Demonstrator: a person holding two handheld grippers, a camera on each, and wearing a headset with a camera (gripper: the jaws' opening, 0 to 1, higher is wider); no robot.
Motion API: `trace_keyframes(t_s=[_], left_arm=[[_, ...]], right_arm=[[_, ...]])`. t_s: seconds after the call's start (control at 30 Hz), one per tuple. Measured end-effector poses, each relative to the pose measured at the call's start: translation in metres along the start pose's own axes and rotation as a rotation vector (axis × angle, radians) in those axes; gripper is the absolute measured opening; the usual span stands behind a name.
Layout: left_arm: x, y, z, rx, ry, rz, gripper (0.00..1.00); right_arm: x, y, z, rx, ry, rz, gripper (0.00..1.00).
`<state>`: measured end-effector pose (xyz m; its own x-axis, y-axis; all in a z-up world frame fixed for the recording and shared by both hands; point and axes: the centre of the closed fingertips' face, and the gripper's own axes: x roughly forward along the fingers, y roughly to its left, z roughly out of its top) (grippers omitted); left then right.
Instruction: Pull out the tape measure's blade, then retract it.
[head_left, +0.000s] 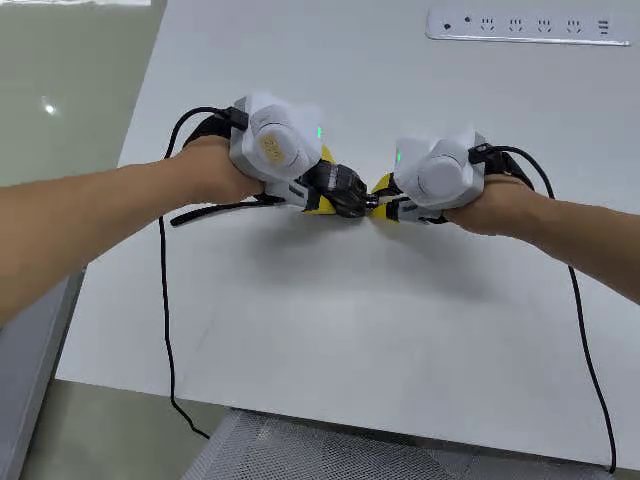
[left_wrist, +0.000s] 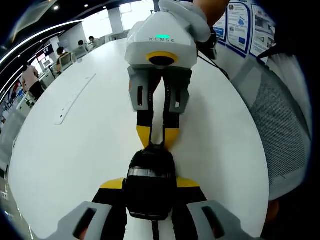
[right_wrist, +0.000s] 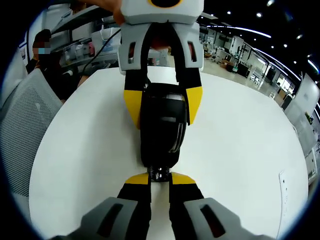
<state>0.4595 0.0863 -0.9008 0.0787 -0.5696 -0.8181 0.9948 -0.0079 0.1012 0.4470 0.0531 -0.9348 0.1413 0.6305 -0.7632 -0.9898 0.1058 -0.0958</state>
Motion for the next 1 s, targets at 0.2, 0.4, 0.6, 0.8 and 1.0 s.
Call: trace_keyframes(t_s=[0.2, 0.4, 0.6, 0.8, 1.0], left_arm=[[0.001, 0.0, 0.0, -0.004, 0.002, 0.003, 0.31], [0.001, 0.0, 0.0, -0.001, 0.004, 0.0, 0.31], [0.001, 0.0, 0.0, 0.001, 0.007, -0.003, 0.31], [0.001, 0.0, 0.001, 0.006, 0.009, -0.007, 0.31], [0.001, 0.002, -0.001, 0.008, 0.011, -0.01, 0.31]], right_arm=[[-0.003, -0.002, -0.008, 0.001, 0.01, -0.001, 0.12], [-0.006, -0.003, -0.013, 0.008, 0.015, -0.002, 0.12], [-0.011, -0.003, -0.019, 0.023, 0.017, -0.001, 0.12], [-0.015, -0.003, -0.022, 0.035, 0.02, 0.001, 0.11], [-0.024, -0.002, -0.029, 0.045, 0.026, 0.003, 0.11]])
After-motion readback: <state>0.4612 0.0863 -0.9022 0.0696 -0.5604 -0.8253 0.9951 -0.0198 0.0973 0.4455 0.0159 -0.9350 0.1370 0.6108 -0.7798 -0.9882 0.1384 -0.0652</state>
